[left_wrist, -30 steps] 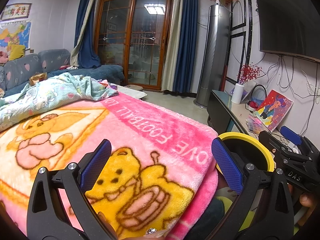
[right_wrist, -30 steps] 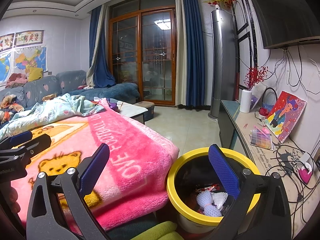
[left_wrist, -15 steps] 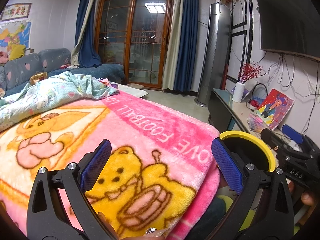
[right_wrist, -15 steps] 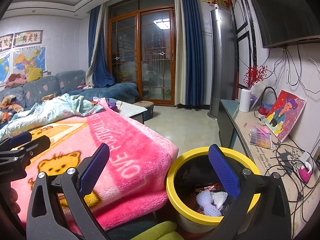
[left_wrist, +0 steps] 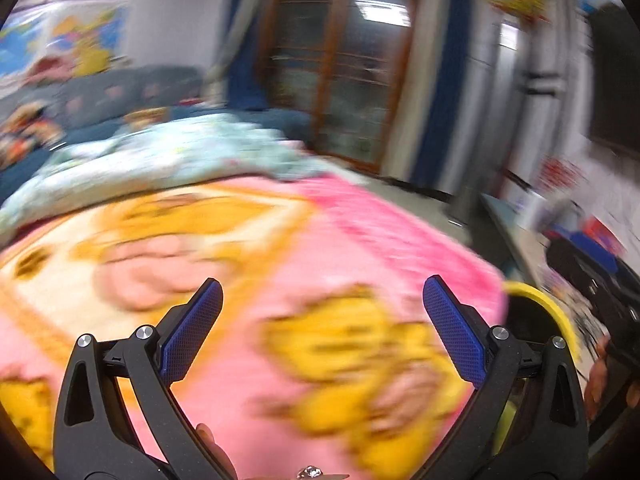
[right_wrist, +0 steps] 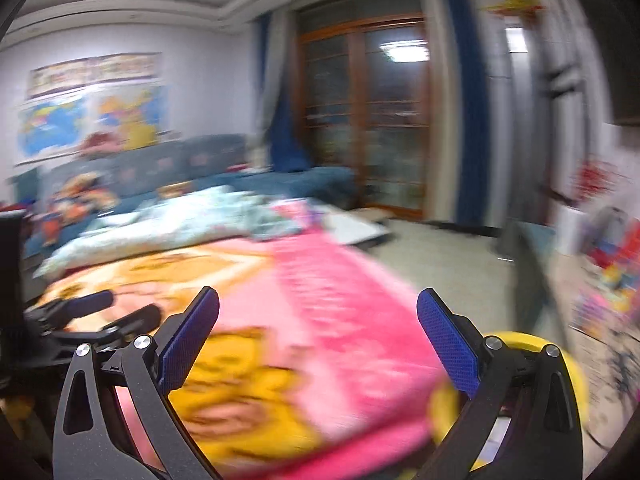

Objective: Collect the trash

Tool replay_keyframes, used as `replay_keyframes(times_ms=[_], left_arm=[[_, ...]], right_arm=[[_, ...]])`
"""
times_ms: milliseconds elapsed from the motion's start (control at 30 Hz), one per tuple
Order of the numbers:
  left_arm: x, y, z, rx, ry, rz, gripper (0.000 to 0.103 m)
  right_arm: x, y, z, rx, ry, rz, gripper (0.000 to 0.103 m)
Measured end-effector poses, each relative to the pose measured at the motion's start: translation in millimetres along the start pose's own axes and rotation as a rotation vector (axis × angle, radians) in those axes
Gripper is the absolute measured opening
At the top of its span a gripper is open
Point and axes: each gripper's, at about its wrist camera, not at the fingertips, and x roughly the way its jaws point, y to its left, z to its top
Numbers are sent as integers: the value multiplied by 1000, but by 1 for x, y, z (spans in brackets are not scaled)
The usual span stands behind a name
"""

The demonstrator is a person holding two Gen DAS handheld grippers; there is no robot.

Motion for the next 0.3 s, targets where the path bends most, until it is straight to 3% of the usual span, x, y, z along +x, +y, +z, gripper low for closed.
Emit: replay_keyframes(times_ms=[67,133,200,233,300], left_arm=[[-11,64,6,-54,-3,182,92],[-14,127,7,-99,58,386,92],[-10,177,1,-138,137,511,92],[-6,200,-2,-155,169,561,92],[3,238,-13,-194,222,626,92]], right_arm=[[32,50,5,-16,63,137,96],[66,101,3,-48,180,243,96],[105,158,-13,-77,341,356,96],[126,190,-25,-109,424,380,96],[149,226,-40,-151,491,375,96]])
